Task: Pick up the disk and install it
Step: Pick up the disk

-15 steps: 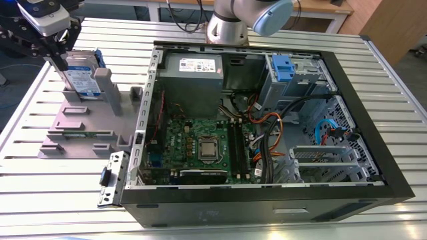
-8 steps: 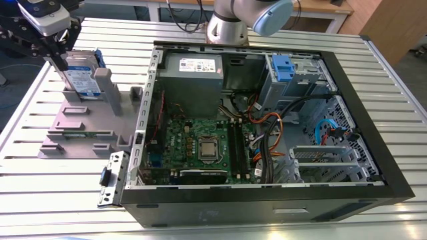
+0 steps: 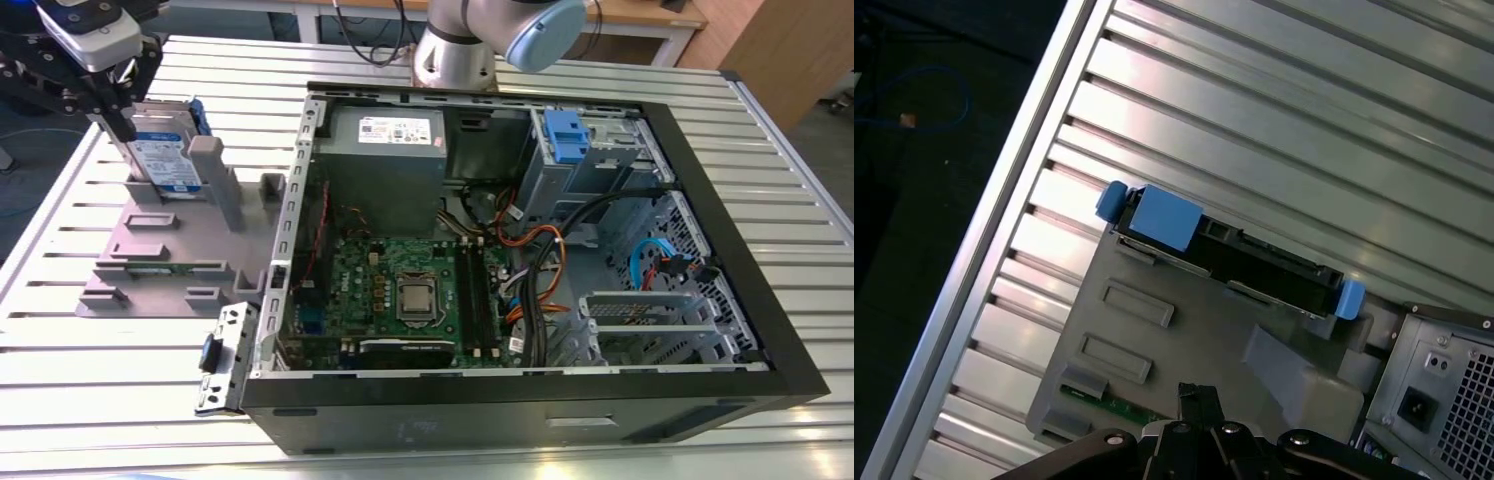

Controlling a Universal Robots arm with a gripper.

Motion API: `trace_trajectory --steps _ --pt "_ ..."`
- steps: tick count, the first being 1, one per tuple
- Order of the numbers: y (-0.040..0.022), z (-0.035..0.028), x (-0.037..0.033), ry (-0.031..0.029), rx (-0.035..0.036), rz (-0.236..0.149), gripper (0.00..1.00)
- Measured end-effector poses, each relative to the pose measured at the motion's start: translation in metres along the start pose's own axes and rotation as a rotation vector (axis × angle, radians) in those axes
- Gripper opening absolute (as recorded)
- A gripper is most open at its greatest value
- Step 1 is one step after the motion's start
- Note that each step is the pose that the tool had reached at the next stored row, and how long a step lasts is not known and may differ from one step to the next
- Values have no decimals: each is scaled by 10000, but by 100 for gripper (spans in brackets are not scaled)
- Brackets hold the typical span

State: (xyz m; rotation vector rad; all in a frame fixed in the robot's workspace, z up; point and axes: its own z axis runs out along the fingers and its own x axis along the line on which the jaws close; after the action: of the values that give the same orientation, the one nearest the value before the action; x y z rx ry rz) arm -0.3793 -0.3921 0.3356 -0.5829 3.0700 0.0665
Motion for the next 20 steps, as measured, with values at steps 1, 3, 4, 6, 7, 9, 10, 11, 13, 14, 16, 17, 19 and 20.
trace_trajectory --steps 1,3,4,6,7,9,10,11,13,14,16,17,19,20 --pt "0 0 0 1 -1 -10 11" --pt "0 0 0 1 -1 -29 11" --pt "0 0 0 2 -1 -38 11" --pt "0 0 0 3 -1 -57 11" --pt "0 0 0 3 -1 -66 11" --pt "0 0 0 4 -2 -85 11" --pt "0 0 0 5 -2 -95 11" --pt "0 0 0 5 -2 -105 11" --pt "0 0 0 5 -2 -123 11" --pt "0 0 0 5 -3 -133 11" --pt "0 0 0 6 -3 -152 11" --pt "0 0 0 7 -3 -161 11" --pt "0 0 0 8 -4 -179 11" --pt "0 0 0 8 -4 -187 11"
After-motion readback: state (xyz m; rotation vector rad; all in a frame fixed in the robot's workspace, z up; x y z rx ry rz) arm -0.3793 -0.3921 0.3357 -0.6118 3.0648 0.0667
